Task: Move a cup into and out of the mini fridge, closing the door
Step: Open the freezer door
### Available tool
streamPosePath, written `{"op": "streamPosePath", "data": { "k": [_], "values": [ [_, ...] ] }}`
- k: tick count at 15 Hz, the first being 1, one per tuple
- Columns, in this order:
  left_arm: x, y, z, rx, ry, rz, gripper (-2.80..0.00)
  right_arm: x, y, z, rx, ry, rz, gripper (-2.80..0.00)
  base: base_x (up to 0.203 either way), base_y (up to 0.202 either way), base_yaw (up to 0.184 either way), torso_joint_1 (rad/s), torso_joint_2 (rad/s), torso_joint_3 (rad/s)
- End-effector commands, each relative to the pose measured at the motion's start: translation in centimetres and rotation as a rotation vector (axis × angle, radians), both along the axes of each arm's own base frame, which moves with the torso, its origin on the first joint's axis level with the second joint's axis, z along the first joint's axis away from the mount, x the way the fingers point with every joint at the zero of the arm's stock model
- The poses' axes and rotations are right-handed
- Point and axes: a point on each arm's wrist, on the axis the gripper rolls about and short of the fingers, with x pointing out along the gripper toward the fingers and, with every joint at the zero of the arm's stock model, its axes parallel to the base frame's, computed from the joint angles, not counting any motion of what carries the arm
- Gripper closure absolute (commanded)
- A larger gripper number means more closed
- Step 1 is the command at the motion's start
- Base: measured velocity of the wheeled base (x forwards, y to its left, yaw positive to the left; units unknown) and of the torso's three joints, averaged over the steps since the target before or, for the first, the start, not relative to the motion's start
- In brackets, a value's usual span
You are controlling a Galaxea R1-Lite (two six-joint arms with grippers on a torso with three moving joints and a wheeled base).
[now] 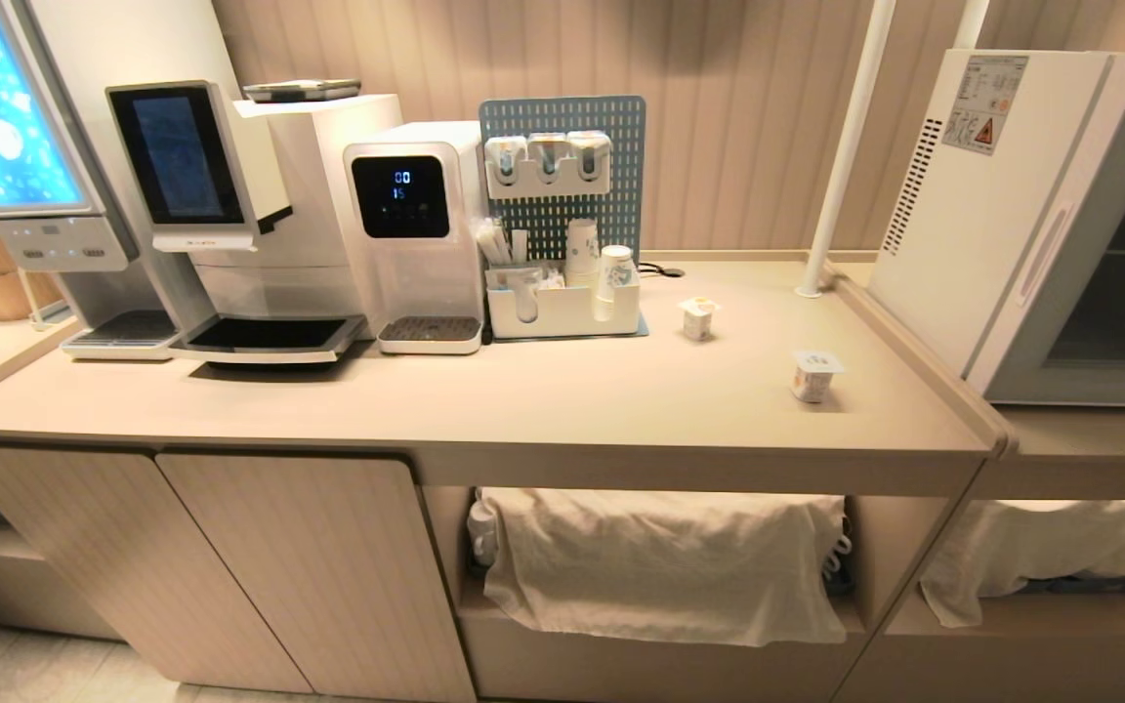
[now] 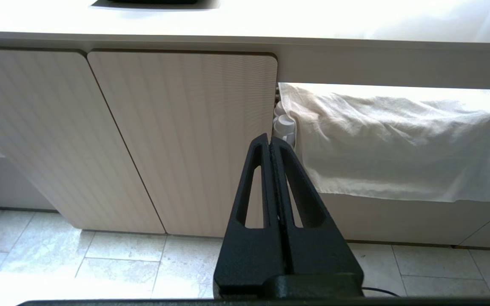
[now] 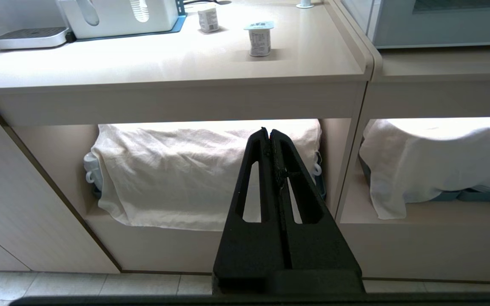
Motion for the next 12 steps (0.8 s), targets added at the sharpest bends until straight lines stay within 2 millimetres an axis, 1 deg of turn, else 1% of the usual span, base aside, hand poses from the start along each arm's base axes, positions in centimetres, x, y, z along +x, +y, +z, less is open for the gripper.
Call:
{"op": "streamPosePath", "data": {
  "k": [1,4,5,7,12],
  "values": [
    [0.0,0.0,0.03,0.003,0.0,-0.001,0.0,0.02,0.0,-0.04,0.001,0.003,0.0,0.0,0.0,0.0,0.0,0.0,0.0,0.0],
    [-0.02,0.0,0.02,0.011,0.0,-0.001,0.0,0.02,0.0,-0.04,0.001,0.003,0.0,0.0,0.0,0.0,0.0,0.0,0.0,0.0],
    [-0.02,0.0,0.0,0.011,0.001,-0.001,0.0,0.02,0.0,-0.04,0.001,0.003,0.001,0.0,0.009,-0.083,0.003,0.002,0.01,0.002],
    [-0.02,0.0,0.02,0.011,0.0,-0.001,0.0,0.02,0.0,-0.04,0.001,0.003,0.001,0.0,0.003,-0.143,-0.002,0.003,0.0,0.002],
    [-0.02,0.0,0.0,0.011,0.002,-0.001,0.0,0.02,0.0,-0.04,0.001,0.003,0.0,0.0,0.0,-0.194,0.0,0.003,0.0,0.004]
  ]
}}
